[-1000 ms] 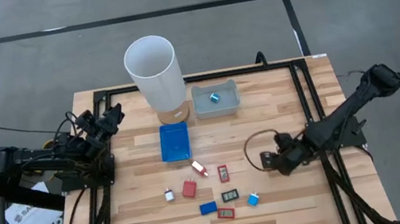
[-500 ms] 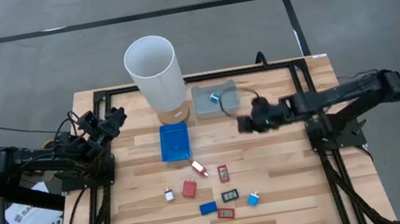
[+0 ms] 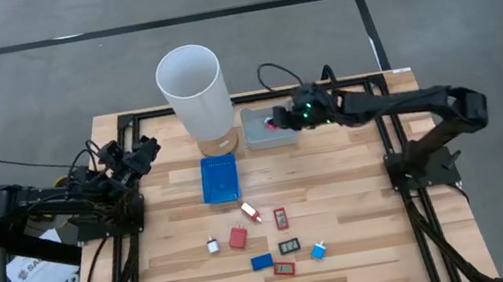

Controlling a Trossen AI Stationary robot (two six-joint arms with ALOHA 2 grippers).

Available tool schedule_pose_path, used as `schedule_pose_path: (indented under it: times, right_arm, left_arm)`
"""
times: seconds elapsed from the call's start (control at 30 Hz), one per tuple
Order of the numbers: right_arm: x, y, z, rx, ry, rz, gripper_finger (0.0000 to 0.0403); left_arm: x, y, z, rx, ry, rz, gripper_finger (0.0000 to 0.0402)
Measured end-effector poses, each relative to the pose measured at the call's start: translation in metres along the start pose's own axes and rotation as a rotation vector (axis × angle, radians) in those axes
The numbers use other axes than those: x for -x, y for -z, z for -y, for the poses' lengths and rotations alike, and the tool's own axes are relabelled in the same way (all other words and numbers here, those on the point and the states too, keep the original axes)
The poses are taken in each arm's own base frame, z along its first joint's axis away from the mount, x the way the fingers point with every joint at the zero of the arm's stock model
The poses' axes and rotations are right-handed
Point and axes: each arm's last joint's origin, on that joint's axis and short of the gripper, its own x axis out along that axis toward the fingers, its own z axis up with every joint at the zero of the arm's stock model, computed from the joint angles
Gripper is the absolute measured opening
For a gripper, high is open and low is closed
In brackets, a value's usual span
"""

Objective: Pick & Place Office items
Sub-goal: Put the pink charger adapter into the gray bin

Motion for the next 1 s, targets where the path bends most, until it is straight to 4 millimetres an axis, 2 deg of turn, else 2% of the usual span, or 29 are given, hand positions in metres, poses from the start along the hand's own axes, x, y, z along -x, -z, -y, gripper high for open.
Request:
schedule_pose_path:
  times: [0.17,0.37,0.5,0.6,0.7,1.0]
  right_arm:
    - [-0.018,-0.036,-0.009,0.085,0.124,-0.028,0.0123]
    - [-0.026,-0.078,-0.006,0.123,0.342,-0.101,0.0123]
    - [-0.033,-0.092,-0.008,0.100,0.375,-0.153,0.0123]
    - [-0.039,-0.088,-0.012,0.100,0.405,-0.203,0.0123]
    - [-0.049,-0.076,-0.014,0.100,0.431,-0.243,0.0123]
    - [-0.081,-0.050,-0.001,0.094,0.526,-0.324,0.0123]
  left_arm:
    - [0.000,-0.001,0.000,0.001,0.002,0.006,0.0044]
    - [0.000,-0.001,0.001,0.003,0.013,0.009,0.0044]
    - [0.000,-0.001,0.001,-0.002,0.013,0.003,0.0044]
    - [0.000,-0.001,0.001,-0.005,0.012,0.002,0.0044]
    - [0.000,-0.001,0.001,-0.022,0.014,0.002,0.0044]
    - [0.000,-0.001,0.001,-0.028,0.015,0.000,0.0044]
